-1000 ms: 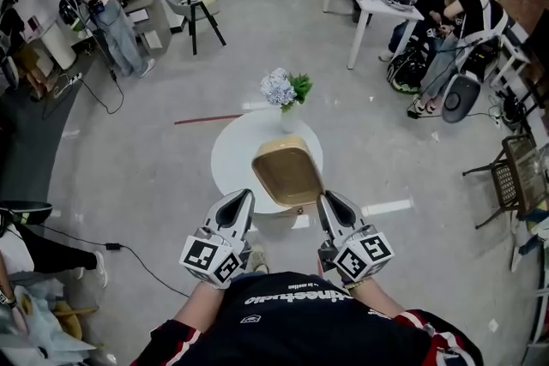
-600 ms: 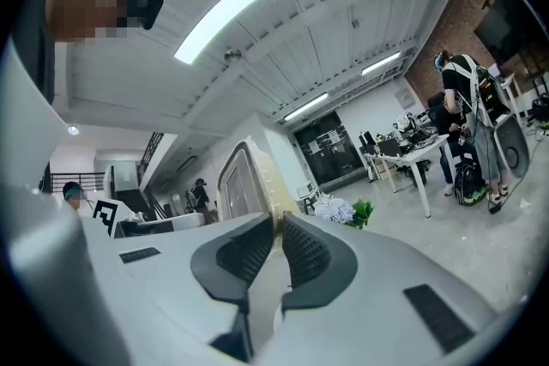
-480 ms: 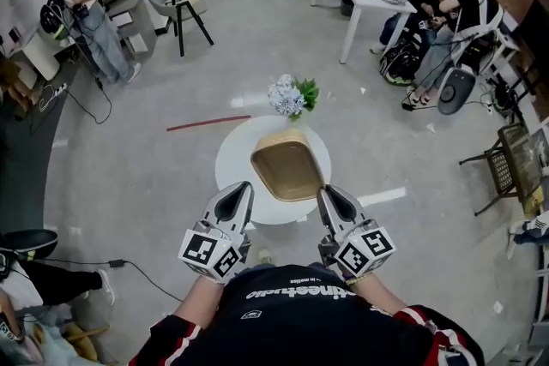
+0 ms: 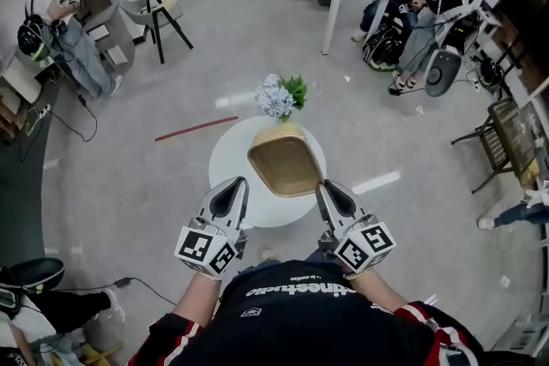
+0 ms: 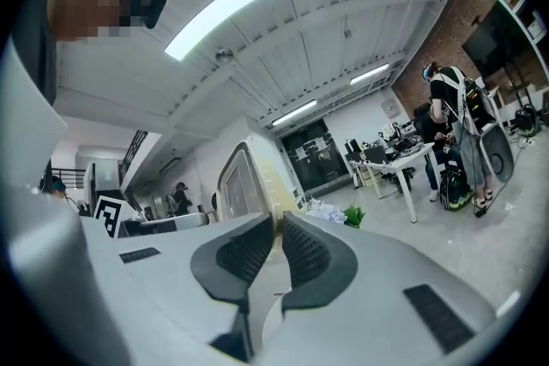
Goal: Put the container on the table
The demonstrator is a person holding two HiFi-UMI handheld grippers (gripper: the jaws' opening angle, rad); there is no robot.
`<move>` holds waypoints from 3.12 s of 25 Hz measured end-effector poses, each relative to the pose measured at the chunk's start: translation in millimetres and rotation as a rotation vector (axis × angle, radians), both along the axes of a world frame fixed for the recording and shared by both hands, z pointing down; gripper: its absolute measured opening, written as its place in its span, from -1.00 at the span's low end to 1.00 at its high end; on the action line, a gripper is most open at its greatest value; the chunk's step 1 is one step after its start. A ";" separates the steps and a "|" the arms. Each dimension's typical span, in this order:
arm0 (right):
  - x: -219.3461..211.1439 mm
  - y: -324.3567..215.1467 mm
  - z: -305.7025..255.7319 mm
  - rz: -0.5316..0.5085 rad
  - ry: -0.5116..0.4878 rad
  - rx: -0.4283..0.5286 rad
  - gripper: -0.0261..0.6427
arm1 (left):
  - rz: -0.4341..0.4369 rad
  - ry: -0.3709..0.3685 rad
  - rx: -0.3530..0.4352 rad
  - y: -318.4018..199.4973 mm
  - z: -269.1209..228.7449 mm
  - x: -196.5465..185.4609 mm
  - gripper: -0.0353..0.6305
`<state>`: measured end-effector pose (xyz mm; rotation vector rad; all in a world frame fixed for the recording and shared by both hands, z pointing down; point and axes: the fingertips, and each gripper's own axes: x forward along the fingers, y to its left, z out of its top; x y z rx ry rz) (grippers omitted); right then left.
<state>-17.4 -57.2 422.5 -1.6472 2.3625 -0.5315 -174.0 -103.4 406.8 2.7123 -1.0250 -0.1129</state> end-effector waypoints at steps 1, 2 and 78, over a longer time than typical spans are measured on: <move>4.3 -1.3 0.1 0.005 -0.002 0.000 -0.77 | 0.005 -0.001 -0.003 -2.1 1.1 4.3 -0.82; 9.1 -2.4 1.0 0.010 -0.005 0.000 -0.77 | 0.011 -0.004 -0.007 -3.8 2.7 9.6 -0.82; 174.9 -92.8 229.8 -0.030 -0.277 -0.567 -0.76 | -0.044 -0.062 0.044 -73.6 100.3 164.0 -0.82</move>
